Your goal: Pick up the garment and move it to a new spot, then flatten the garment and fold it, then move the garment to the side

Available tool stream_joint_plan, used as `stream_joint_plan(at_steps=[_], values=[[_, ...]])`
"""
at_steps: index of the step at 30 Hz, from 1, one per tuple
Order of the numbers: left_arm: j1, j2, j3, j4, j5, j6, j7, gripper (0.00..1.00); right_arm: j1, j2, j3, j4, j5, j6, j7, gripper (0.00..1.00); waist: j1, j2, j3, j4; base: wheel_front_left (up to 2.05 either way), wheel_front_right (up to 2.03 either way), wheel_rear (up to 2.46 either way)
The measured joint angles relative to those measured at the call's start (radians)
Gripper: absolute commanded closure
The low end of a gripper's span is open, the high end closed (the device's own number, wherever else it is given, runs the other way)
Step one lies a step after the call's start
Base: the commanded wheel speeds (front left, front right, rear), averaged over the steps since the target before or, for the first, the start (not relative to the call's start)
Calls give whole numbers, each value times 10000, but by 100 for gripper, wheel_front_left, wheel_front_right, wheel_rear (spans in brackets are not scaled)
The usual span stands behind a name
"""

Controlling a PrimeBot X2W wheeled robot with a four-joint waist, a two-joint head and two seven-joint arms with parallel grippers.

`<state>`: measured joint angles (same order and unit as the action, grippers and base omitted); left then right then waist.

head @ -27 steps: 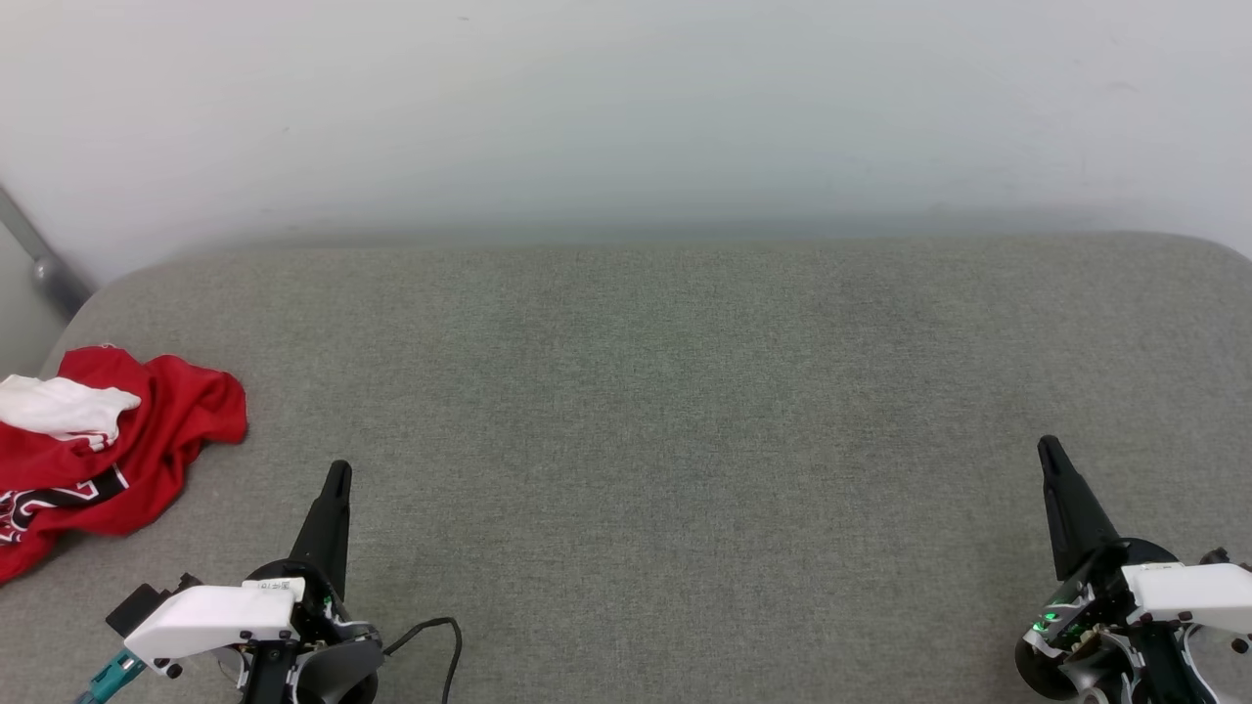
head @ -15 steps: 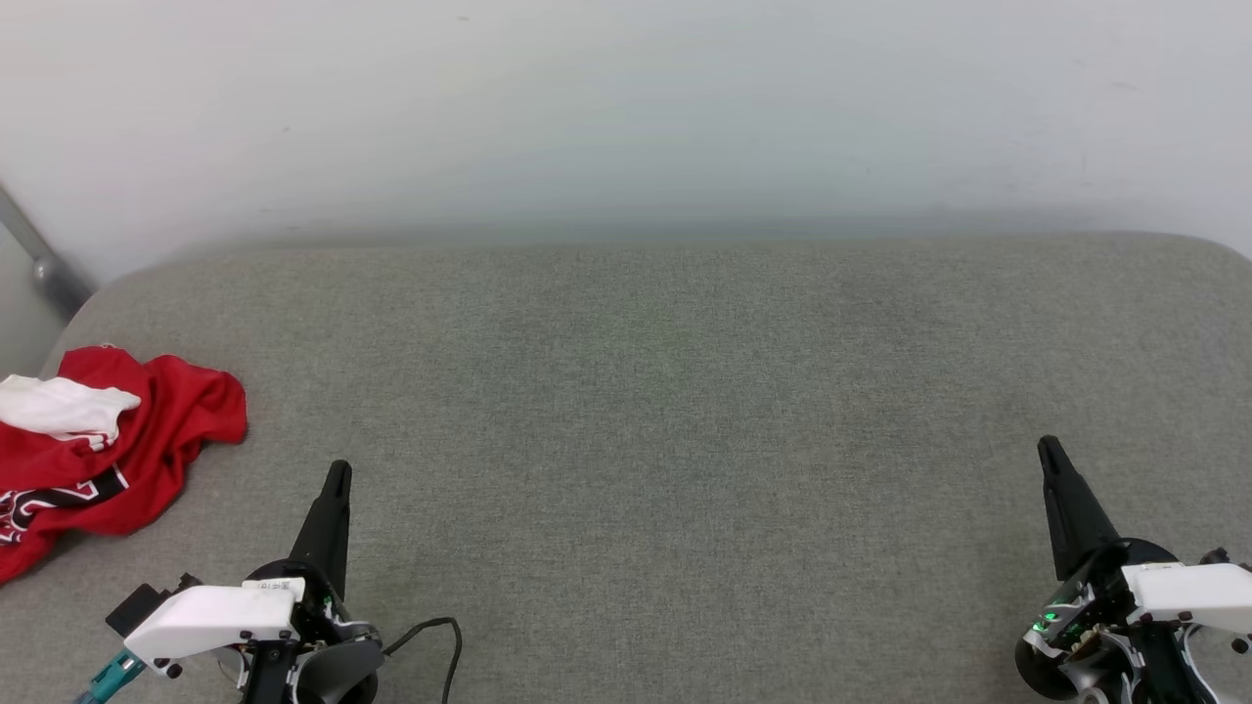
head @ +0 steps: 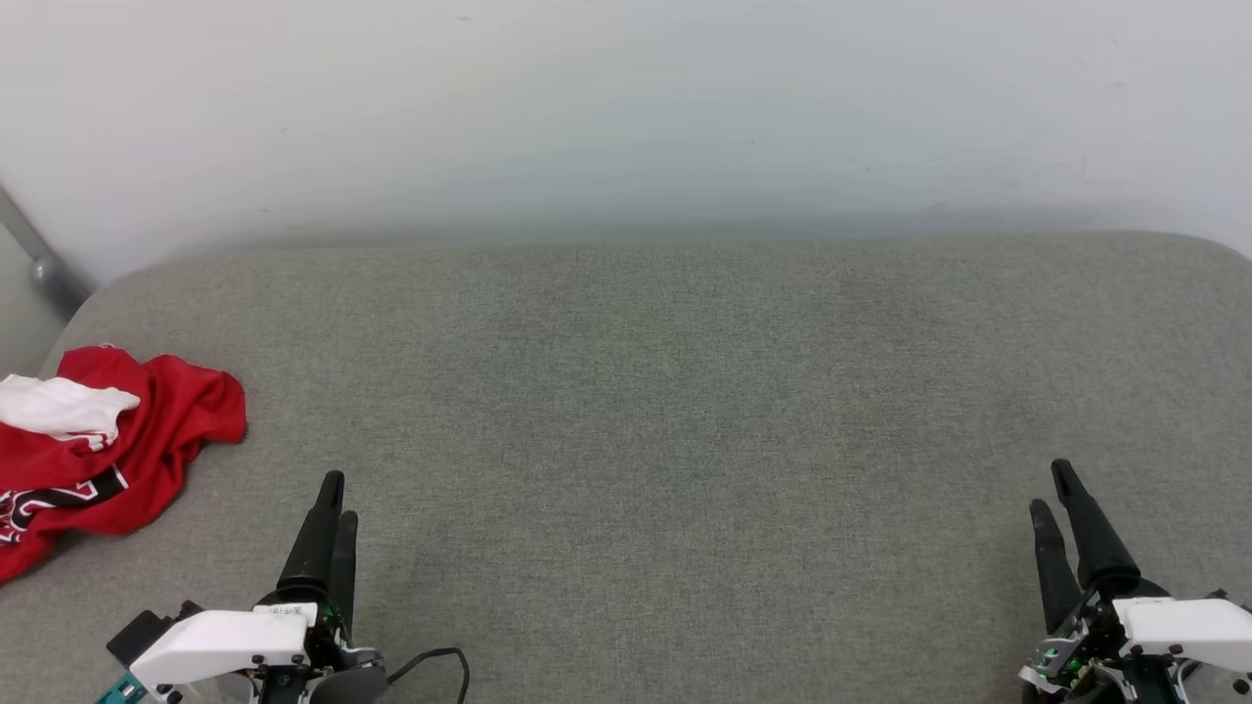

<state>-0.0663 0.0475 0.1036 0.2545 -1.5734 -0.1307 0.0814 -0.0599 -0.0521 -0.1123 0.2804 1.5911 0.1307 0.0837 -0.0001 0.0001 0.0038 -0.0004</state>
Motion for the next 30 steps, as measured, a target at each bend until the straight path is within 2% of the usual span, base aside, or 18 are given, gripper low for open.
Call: stream_joint_plan(at_steps=[10,21,30], values=[[36,2,-25,-755,1806,523,-468,0,100,4,-161,-525,-1682,2,-476,0,1,0,24,4,0,0,0],[216,4,-426,-1406,4236,1313,-920,0,347,8,92,-1582,-4562,2,-938,0,0,0,62,17,0,0,0],[365,6,-849,-1641,6165,1764,-1248,0,543,10,516,-2180,-6922,2,-1262,0,0,0,83,27,0,0,0]])
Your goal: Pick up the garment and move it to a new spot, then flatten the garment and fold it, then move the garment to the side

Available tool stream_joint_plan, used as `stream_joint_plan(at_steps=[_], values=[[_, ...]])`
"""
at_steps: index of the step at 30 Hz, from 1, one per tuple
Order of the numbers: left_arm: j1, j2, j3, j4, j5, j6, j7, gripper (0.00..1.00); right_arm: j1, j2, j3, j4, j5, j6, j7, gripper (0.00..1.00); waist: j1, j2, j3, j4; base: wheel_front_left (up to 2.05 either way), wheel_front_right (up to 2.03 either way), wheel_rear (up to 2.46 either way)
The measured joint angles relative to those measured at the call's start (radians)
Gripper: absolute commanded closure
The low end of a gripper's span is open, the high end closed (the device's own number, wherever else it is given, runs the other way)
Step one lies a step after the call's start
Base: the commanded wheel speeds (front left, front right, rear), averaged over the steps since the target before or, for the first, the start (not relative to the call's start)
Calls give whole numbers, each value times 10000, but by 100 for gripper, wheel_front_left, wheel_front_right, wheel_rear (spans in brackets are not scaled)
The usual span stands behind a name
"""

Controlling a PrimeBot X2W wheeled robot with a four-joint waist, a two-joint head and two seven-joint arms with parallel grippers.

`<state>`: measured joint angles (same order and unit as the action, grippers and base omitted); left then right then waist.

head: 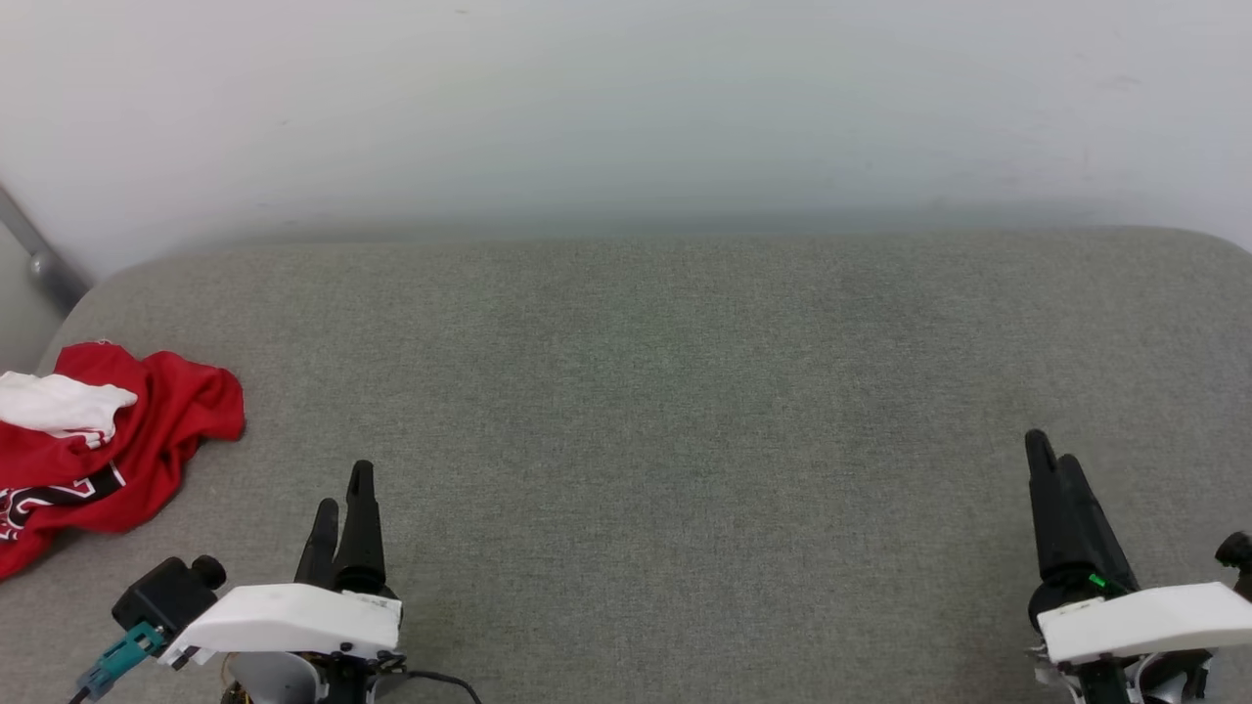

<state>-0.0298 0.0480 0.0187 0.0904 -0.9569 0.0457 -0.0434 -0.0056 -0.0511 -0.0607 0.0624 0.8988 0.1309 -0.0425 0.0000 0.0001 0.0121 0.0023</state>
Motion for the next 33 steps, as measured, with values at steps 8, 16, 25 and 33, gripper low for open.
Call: stream_joint_plan(at_steps=[8,16,25,33], values=[[52,31,-288,-190,1450,349,-276,0,222,0,186,-307,-1701,0,-280,0,1,0,16,4,0,0,0],[106,153,-627,-408,2562,637,-518,0,341,0,261,-558,-2895,0,-518,0,0,0,27,6,0,0,0],[243,322,-940,-675,3582,823,-794,0,540,0,274,-744,-3889,-2,-796,0,0,0,33,18,0,0,0],[337,345,-1114,-838,4343,834,-1009,0,717,0,198,-951,-4544,0,-997,0,0,0,31,36,0,0,0]])
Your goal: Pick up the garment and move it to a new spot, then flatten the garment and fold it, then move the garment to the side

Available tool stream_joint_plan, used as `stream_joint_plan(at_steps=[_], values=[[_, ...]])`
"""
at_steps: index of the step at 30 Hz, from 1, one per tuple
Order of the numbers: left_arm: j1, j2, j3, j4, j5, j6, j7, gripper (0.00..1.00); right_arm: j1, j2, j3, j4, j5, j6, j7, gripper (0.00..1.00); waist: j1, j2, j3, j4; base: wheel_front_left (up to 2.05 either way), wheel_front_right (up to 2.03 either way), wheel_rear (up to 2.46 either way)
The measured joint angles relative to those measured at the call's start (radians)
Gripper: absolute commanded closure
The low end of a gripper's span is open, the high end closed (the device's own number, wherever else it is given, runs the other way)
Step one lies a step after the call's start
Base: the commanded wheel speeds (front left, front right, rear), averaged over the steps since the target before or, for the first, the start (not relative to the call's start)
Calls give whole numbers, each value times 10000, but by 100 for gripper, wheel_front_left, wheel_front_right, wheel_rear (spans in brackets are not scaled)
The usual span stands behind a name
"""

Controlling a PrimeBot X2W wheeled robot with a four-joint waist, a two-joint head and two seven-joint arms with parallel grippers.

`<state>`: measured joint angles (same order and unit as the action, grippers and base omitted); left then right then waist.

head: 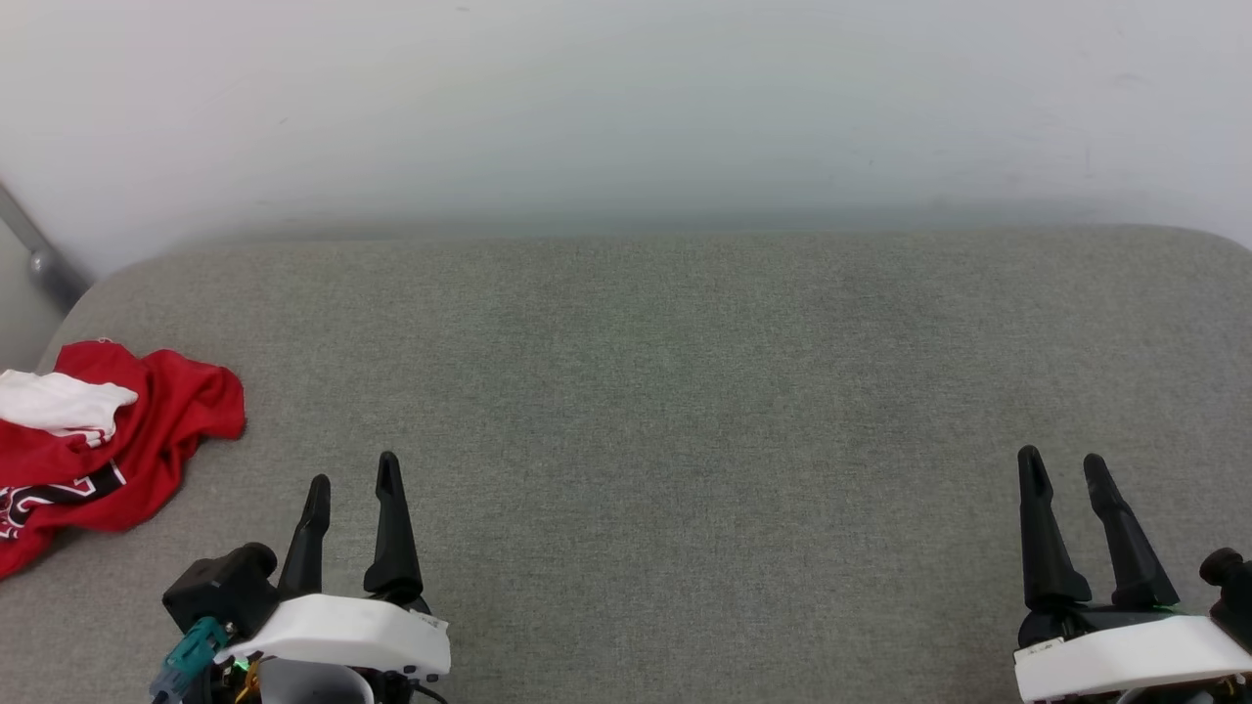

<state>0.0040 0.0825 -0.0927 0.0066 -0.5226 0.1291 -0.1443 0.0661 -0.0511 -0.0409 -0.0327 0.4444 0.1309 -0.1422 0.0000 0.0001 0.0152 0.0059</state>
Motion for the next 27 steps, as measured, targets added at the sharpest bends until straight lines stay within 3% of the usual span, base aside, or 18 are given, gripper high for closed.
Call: stream_joint_plan(at_steps=[27], values=[[489,-224,-82,-96,2357,-153,-623,0,524,0,-13,-500,-1835,0,-648,0,0,0,-23,36,0,0,0]])
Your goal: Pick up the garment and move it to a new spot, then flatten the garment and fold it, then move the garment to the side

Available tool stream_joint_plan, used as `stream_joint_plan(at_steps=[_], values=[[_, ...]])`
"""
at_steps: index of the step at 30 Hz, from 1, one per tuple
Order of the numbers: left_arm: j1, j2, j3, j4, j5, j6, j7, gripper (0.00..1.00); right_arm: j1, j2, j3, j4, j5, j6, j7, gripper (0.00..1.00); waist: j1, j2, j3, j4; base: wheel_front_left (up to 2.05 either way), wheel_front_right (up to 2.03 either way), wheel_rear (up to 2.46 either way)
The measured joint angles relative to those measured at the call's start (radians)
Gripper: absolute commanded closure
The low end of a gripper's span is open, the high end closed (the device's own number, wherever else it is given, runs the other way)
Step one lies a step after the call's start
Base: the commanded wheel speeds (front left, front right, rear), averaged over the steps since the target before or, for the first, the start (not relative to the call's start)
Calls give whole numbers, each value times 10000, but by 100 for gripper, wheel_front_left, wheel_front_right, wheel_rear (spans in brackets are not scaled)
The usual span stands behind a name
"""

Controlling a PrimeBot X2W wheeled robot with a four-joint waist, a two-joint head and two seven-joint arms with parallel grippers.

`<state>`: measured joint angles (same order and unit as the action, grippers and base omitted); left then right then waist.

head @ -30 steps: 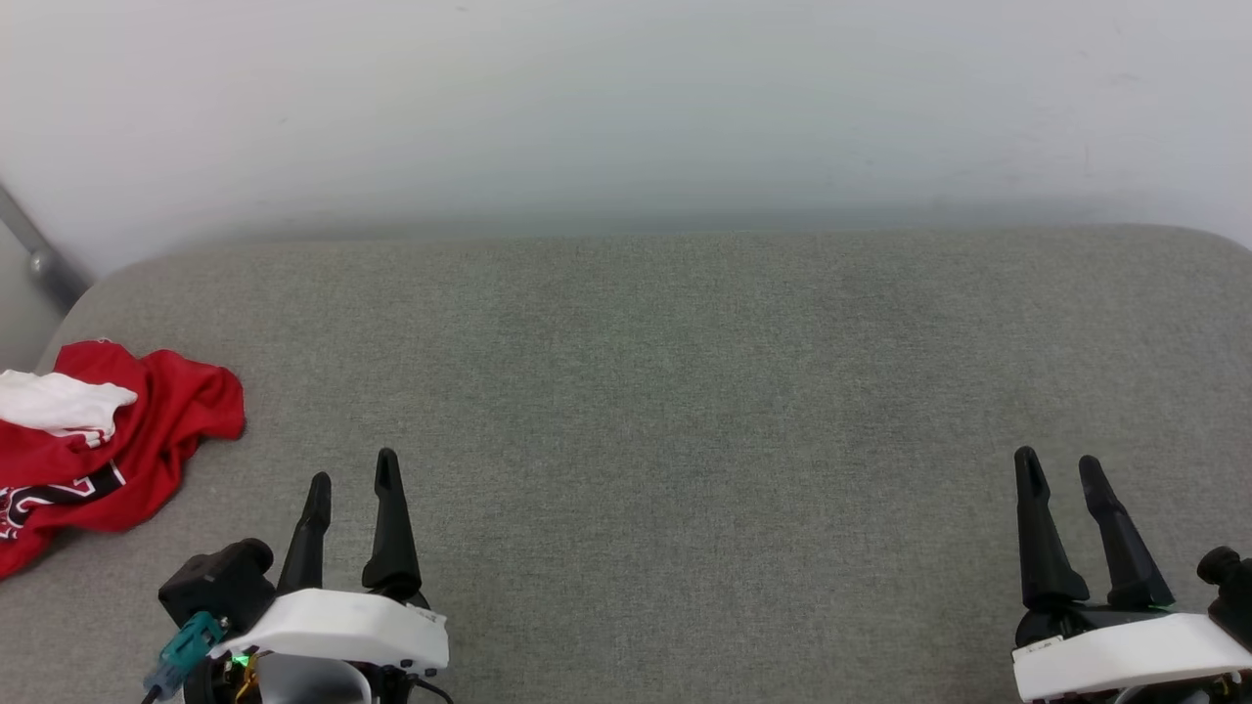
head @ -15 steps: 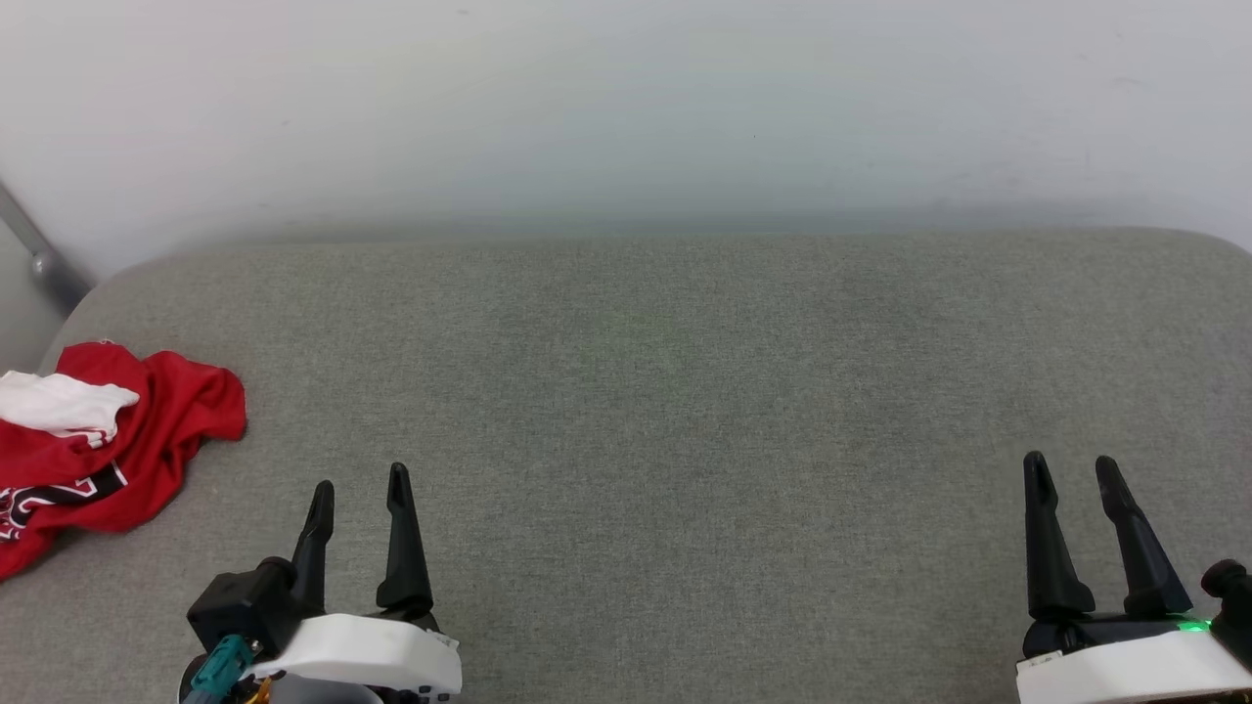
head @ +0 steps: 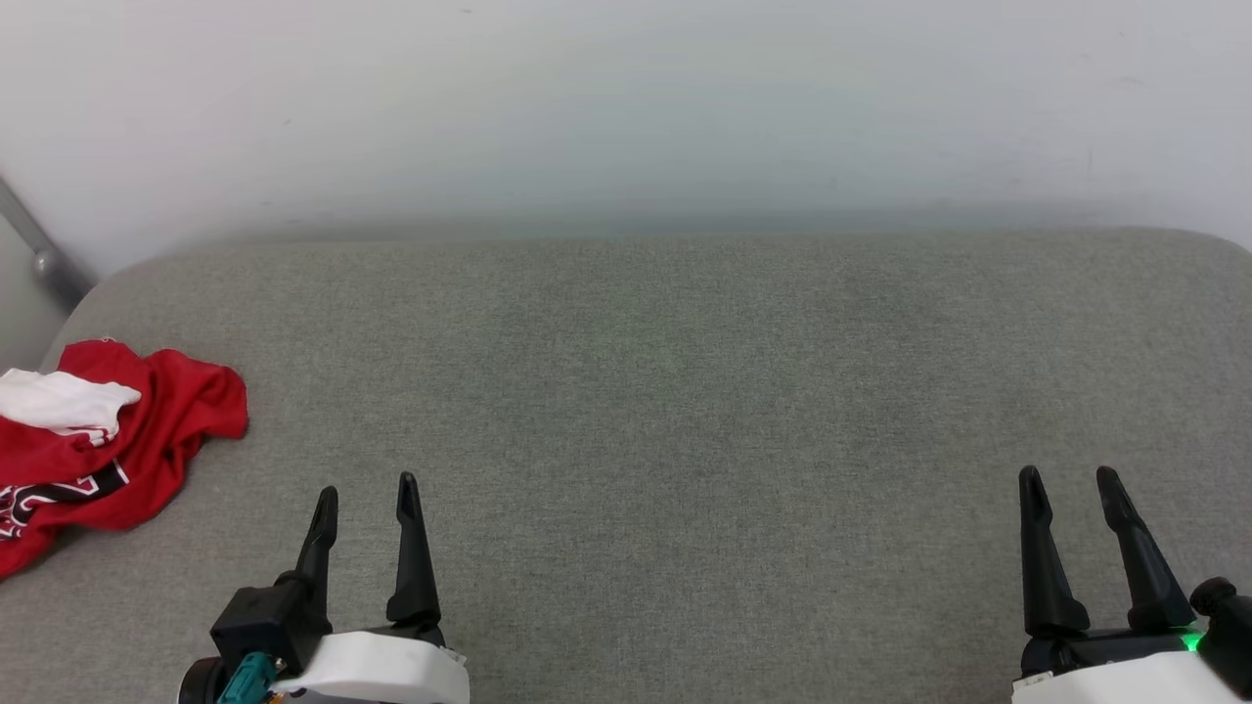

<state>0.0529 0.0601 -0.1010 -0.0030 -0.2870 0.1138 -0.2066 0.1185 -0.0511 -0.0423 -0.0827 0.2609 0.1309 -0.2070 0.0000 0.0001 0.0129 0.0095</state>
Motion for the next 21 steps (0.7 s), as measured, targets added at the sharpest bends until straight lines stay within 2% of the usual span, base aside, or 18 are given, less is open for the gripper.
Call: stream_joint_plan(at_steps=[21], values=[[230,-86,48,230,1164,-215,-403,0,337,0,27,-169,-1074,0,-395,0,0,0,-3,10,0,0,0]])
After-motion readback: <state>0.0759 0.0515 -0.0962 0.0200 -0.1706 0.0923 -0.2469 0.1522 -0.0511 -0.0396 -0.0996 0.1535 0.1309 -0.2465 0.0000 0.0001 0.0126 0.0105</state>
